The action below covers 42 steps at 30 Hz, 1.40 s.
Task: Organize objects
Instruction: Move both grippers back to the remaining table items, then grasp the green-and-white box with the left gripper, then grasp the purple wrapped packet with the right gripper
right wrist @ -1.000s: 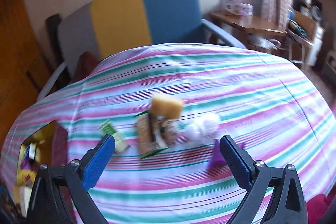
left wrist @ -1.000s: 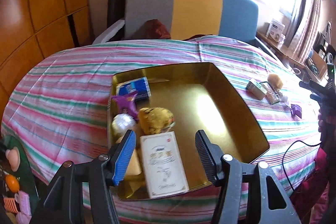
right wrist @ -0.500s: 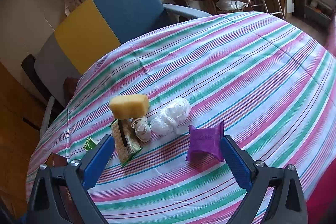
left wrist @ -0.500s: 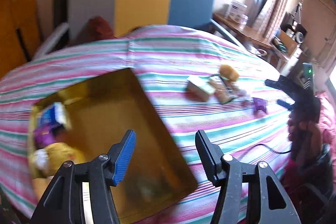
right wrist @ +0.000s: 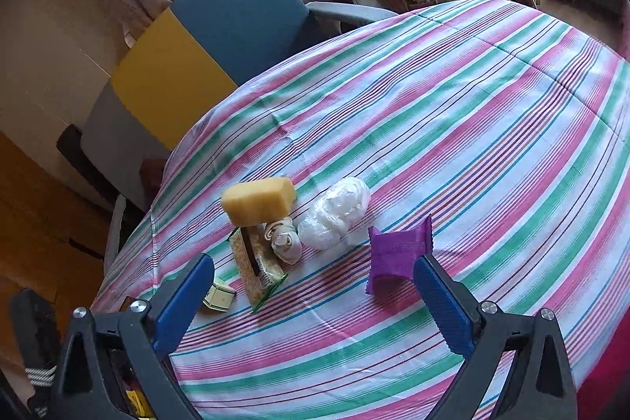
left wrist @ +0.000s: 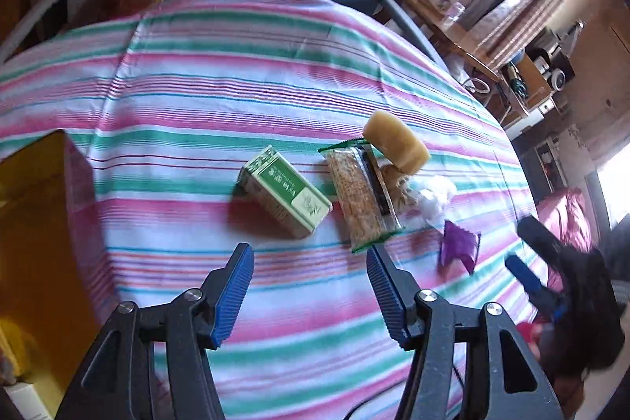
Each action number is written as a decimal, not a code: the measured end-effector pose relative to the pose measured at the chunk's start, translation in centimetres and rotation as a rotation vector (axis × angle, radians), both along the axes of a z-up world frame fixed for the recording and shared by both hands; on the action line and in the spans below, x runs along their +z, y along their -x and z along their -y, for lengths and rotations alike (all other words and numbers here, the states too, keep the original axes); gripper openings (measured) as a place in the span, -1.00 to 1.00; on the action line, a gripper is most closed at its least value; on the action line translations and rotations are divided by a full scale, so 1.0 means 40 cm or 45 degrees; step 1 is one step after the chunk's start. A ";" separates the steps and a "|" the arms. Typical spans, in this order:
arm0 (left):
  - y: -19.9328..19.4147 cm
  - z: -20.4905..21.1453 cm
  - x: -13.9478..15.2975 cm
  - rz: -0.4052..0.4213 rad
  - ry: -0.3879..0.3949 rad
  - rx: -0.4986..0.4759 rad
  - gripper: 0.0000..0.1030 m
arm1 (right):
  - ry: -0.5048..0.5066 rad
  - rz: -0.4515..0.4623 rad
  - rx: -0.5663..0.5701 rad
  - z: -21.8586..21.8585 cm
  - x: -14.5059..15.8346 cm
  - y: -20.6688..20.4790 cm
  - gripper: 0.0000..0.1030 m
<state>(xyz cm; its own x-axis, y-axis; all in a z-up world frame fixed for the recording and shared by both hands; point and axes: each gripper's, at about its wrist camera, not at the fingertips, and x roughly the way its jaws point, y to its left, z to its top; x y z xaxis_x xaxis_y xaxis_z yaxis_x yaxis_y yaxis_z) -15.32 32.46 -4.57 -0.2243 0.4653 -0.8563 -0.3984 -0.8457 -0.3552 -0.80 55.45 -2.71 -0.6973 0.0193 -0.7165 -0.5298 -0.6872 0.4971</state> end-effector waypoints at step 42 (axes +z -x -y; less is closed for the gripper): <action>-0.259 -0.030 -0.128 -0.211 0.169 -0.282 -0.39 | 0.180 0.028 -0.244 -0.116 -0.052 -0.044 0.60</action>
